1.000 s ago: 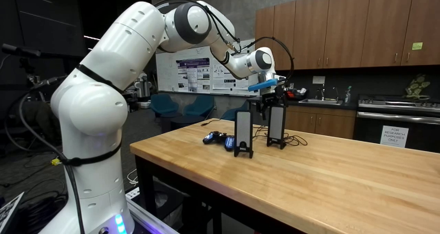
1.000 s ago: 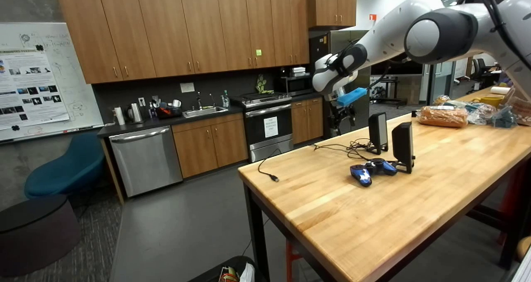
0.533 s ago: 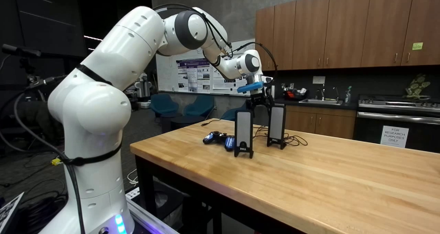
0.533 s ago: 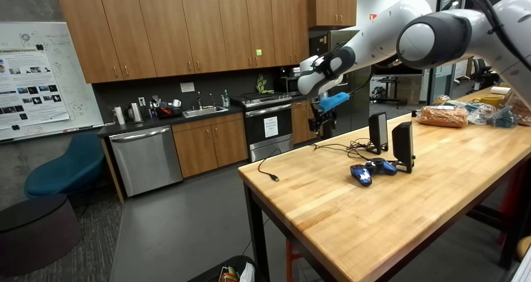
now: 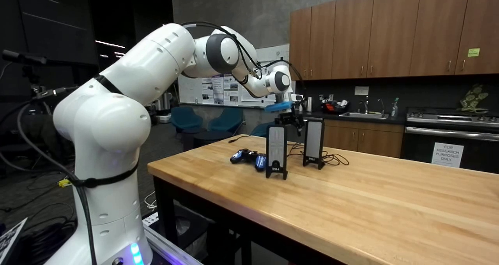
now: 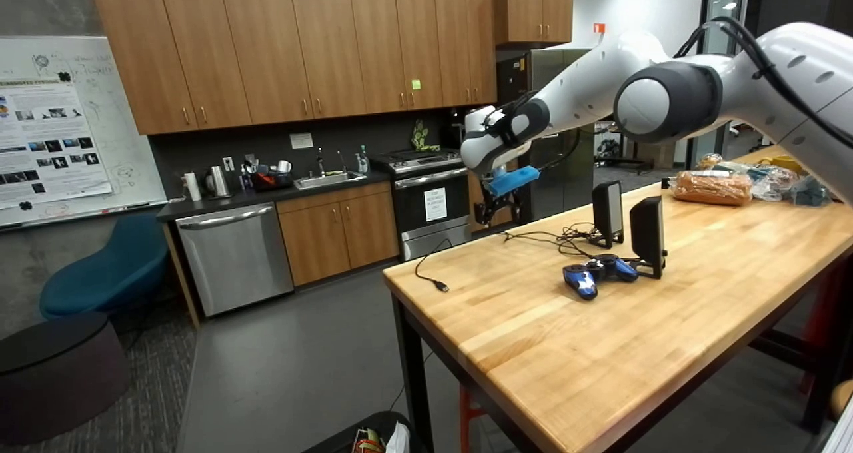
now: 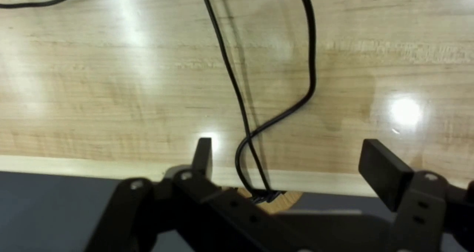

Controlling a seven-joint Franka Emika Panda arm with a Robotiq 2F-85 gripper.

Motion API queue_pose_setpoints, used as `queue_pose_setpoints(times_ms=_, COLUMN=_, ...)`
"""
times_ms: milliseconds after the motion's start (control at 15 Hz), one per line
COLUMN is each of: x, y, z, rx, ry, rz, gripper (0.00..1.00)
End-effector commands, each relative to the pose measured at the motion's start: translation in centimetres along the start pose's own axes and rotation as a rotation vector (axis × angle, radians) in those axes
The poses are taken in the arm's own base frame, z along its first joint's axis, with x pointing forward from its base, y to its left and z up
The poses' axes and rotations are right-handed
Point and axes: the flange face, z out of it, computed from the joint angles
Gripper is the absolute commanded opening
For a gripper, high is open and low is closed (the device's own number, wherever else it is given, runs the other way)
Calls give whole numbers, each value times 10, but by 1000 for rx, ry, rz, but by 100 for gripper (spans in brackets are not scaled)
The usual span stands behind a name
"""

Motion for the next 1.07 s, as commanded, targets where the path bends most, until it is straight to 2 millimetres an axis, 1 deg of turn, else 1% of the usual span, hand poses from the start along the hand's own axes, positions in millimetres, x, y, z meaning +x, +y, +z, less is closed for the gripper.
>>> queue_pose_setpoints(times_ms=0, x=20, y=2, z=-2, rx=12, ry=38, rz=36, gripper=100)
queue_pose_setpoints(times_ms=200, x=31, y=7, z=-3, rx=4, ry=62, rz=44, gripper=100)
queue_pose_setpoints(times_ms=333, x=34, y=9, z=0, rx=6, ry=63, rz=46, gripper=100)
queue_pose_setpoints(times_ms=800, x=37, y=13, z=28, rx=20, ry=15, rz=66, gripper=100)
queue_pose_setpoints(times_ms=1000, x=40, y=17, z=28, rx=36, ry=26, rz=72, gripper=100)
